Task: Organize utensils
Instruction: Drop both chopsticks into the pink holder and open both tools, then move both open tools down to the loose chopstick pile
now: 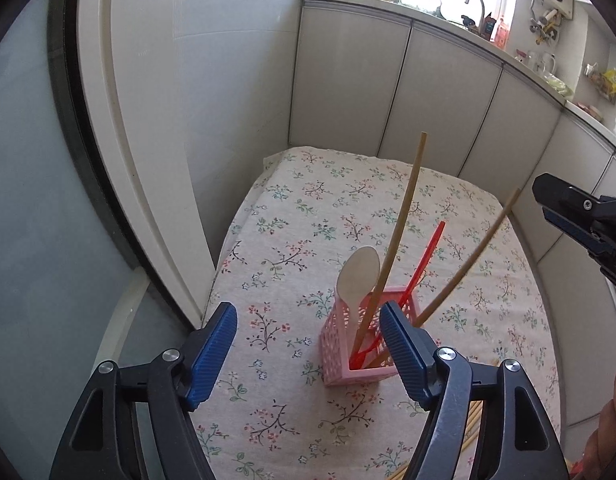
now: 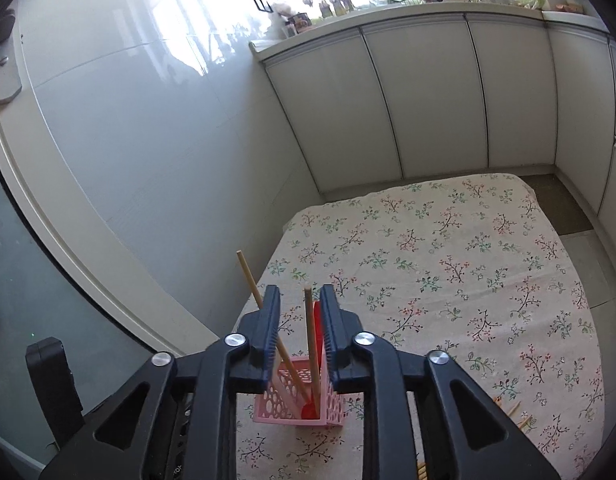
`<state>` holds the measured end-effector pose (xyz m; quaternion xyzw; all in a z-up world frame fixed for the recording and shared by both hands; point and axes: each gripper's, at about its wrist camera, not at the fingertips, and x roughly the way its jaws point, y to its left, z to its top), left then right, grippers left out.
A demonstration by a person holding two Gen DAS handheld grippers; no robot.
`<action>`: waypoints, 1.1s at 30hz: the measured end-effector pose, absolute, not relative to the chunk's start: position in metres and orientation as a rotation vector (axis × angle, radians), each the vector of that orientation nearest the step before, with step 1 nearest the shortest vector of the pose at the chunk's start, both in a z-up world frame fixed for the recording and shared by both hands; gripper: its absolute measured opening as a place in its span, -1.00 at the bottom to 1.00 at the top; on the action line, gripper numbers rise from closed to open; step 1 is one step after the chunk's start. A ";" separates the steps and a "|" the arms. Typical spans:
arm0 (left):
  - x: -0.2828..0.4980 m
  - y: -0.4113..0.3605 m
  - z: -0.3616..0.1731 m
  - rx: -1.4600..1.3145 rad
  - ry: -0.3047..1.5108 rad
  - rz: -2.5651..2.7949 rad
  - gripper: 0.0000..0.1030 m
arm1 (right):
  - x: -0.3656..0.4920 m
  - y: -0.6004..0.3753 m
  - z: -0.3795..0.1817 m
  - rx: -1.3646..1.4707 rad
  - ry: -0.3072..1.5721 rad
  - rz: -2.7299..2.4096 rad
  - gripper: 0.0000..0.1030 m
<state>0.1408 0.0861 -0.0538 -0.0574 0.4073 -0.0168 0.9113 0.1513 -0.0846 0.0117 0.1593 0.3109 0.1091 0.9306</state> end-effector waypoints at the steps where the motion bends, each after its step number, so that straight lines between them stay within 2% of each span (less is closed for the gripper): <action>1: 0.140 0.085 -0.054 -0.115 0.840 -0.038 0.47 | 0.149 -0.089 0.014 0.327 0.633 0.221 -0.33; 10: 0.130 0.065 -0.051 -0.064 0.838 -0.091 0.53 | 0.118 -0.125 0.018 0.310 0.663 0.166 -0.06; 23: 0.113 0.005 -0.061 0.057 0.882 -0.225 0.61 | 0.086 -0.207 -0.037 0.382 0.856 -0.004 0.24; 33: 0.107 -0.051 -0.076 0.137 0.926 -0.304 0.61 | 0.073 -0.262 -0.078 0.399 1.034 -0.104 0.28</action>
